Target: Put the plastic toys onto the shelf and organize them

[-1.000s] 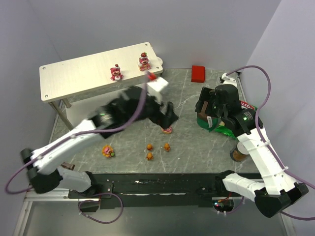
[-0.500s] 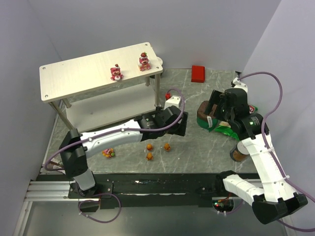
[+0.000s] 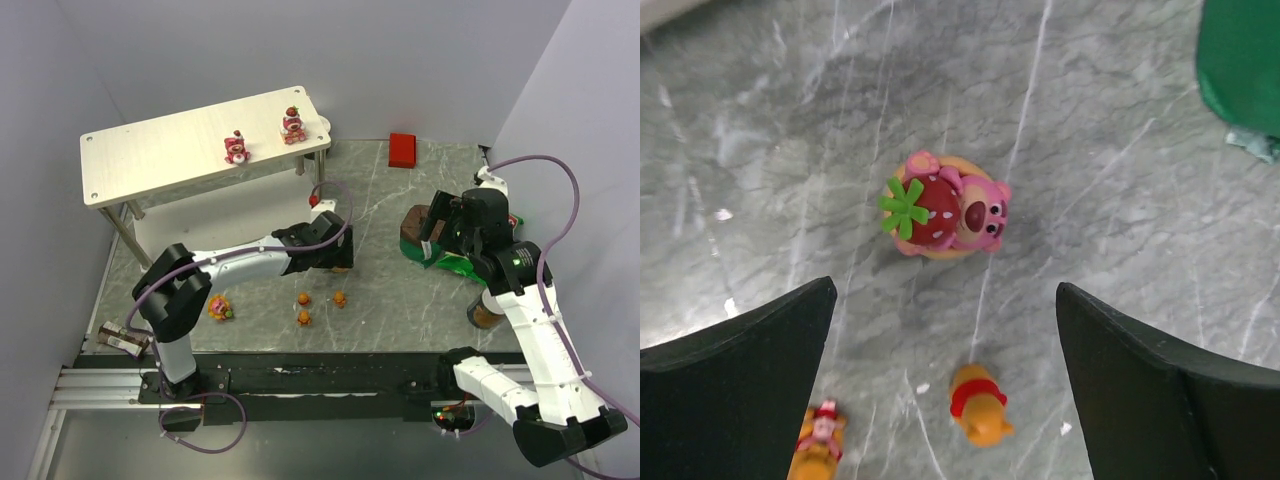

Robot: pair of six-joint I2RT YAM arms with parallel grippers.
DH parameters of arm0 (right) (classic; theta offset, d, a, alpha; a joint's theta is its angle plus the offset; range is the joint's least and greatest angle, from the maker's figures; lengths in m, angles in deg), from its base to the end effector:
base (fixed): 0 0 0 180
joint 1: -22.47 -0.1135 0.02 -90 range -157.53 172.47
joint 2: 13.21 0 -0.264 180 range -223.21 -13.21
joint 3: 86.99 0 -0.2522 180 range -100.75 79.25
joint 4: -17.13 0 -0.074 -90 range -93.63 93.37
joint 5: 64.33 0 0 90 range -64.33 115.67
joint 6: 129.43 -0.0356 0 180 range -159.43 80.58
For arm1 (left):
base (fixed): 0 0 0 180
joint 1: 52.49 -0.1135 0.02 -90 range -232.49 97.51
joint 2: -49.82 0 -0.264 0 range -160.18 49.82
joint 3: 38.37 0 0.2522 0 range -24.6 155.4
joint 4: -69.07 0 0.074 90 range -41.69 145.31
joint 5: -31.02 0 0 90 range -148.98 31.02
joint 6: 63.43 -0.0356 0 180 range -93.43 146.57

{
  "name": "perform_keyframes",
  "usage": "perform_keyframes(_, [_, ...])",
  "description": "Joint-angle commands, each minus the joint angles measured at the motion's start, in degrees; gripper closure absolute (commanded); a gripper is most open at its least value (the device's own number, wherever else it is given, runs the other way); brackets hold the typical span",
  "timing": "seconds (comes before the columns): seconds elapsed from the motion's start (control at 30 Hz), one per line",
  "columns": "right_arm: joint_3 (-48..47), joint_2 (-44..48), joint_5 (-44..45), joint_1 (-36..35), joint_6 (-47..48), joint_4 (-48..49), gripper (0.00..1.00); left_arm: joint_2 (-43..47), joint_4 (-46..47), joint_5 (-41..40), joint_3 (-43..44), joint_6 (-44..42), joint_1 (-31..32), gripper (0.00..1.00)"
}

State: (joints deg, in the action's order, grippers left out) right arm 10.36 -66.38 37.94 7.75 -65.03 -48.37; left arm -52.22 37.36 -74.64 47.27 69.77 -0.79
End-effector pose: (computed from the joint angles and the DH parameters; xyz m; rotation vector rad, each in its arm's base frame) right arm 0.1656 0.0357 0.3849 0.3261 2.1632 0.1630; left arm 0.2488 -0.2996 0.2199 0.0522 2.4189 -0.4566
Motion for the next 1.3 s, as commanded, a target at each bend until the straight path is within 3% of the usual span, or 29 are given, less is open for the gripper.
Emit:
perform_keyframes(0.0, [0.1, 1.2, -0.1, 0.7, 0.8, 0.6, 0.01, -0.9, 8.9, 3.4, -2.1, 3.1, -1.3, 0.07])
perform_keyframes(0.5, [0.1, 2.3, 0.2, 1.0, 1.5, 0.2, 0.01, -6.2, 14.2, 2.8, -3.0, 2.7, -3.4, 0.35])
perform_keyframes(0.6, [0.3, 2.2, 0.1, 1.1, 1.5, 0.3, 0.01, -6.3, 14.5, 2.8, -3.1, 2.0, -3.5, 0.47])
perform_keyframes(0.83, [0.0, 1.7, -0.5, 1.2, 1.7, 0.6, 0.02, -6.1, 12.9, 1.6, -1.5, 0.0, -3.5, 0.88])
perform_keyframes(0.93, [-0.3, 1.6, -0.4, 1.3, 1.8, 0.9, 0.02, -4.5, 11.5, 1.8, -1.1, -0.9, -3.5, 0.99])
perform_keyframes(1.27, [-1.0, -0.1, -2.3, 1.3, 1.3, 2.4, 0.02, 9.9, 1.4, 7.1, 3.2, -10.8, -0.7, 0.99])
